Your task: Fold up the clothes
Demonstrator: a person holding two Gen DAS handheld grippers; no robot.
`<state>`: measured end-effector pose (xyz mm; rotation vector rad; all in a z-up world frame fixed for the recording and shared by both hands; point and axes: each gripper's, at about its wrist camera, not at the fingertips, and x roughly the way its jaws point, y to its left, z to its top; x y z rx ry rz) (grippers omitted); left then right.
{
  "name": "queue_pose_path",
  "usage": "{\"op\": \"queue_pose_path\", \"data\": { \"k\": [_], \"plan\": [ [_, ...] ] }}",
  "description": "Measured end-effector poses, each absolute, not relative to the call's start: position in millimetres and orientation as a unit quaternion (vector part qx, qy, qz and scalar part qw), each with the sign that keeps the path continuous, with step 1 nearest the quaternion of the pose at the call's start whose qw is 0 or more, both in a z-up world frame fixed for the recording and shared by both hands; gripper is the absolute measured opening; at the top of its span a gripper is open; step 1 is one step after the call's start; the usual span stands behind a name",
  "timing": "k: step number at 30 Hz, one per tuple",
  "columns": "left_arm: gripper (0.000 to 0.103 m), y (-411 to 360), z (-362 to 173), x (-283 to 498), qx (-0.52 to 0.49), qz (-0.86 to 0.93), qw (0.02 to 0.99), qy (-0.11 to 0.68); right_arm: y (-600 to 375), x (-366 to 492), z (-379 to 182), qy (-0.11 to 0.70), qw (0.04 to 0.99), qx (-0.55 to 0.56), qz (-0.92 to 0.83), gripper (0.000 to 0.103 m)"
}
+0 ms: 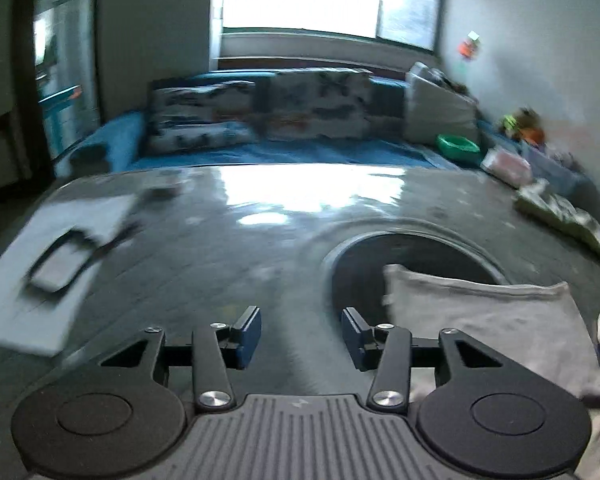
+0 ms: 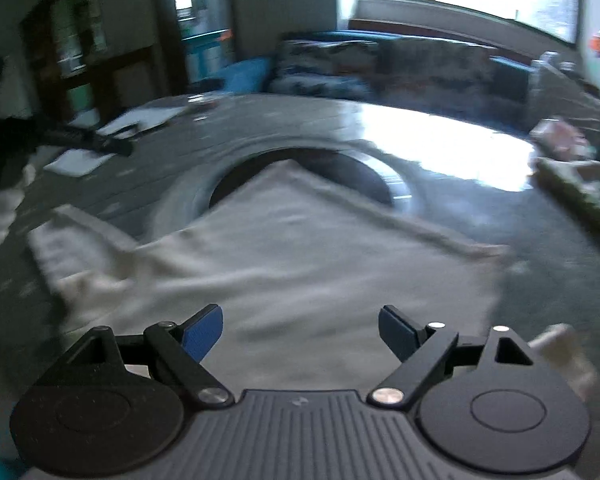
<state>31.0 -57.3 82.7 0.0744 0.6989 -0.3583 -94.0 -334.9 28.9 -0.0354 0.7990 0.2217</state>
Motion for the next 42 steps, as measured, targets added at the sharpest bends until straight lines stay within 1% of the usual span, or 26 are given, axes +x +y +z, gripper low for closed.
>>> {"op": "queue_pose_path", "data": {
  "k": [5,8,12,14,15,17,18,19,20,21,22,23,24,25,28,31,37,42],
  "plan": [
    [0.048,-109,60,68,0.059,-0.199,0.912,0.354,-396,-64,22,0.388,0.921,0.016,0.018,0.079],
    [0.048,-130,44,85,0.073,-0.197,0.907,0.366,-423,-48,15,0.394,0.918,0.038,-0.009,0.071],
    [0.048,-145,25,101,0.081,-0.193,0.902,0.378,-447,-27,2,0.405,0.912,0.066,-0.020,0.066],
    [0.048,-149,17,107,0.081,-0.191,0.900,0.384,-454,-18,-5,0.411,0.908,0.078,-0.016,0.058],
    [0.048,-150,15,109,0.079,-0.192,0.900,0.384,-456,-15,-7,0.413,0.907,0.079,-0.016,0.057],
    [0.048,-152,9,113,0.076,-0.194,0.899,0.385,-458,-9,-11,0.417,0.905,0.081,-0.014,0.050],
    [0.048,-152,8,113,0.074,-0.198,0.899,0.383,-459,-8,-12,0.417,0.905,0.080,-0.013,0.048],
    [0.048,-153,8,112,0.076,-0.202,0.899,0.381,-459,-7,-13,0.418,0.905,0.080,-0.012,0.045],
    [0.047,-154,8,112,0.078,-0.207,0.899,0.378,-459,-5,-13,0.418,0.905,0.079,-0.011,0.038],
    [0.034,-155,8,112,0.080,-0.211,0.899,0.375,-458,-4,-13,0.418,0.905,0.077,-0.011,0.034],
    [0.019,-156,8,111,0.083,-0.218,0.898,0.372,-459,-2,-13,0.418,0.905,0.077,-0.011,0.024],
    [0.014,-157,9,110,0.086,-0.224,0.898,0.370,-458,1,-12,0.418,0.905,0.074,-0.011,0.018],
    [0.011,-159,9,108,0.096,-0.221,0.900,0.363,-457,3,-12,0.418,0.905,0.071,-0.011,0.016],
    [0.009,-161,9,106,0.106,-0.216,0.903,0.356,-456,6,-11,0.418,0.906,0.068,-0.010,0.011],
    [0.007,-151,11,109,0.101,-0.194,0.912,0.347,-448,16,-7,0.412,0.909,0.056,-0.004,0.008],
    [0.007,-133,16,117,0.086,-0.169,0.921,0.341,-436,32,-2,0.404,0.914,0.043,0.008,0.007],
    [0.007,-97,27,143,0.069,-0.118,0.934,0.331,-403,77,2,0.390,0.920,0.007,0.039,0.006],
    [0.007,-72,26,168,0.053,-0.082,0.936,0.339,-378,122,3,0.376,0.925,0.003,0.059,0.006]
  ]
}}
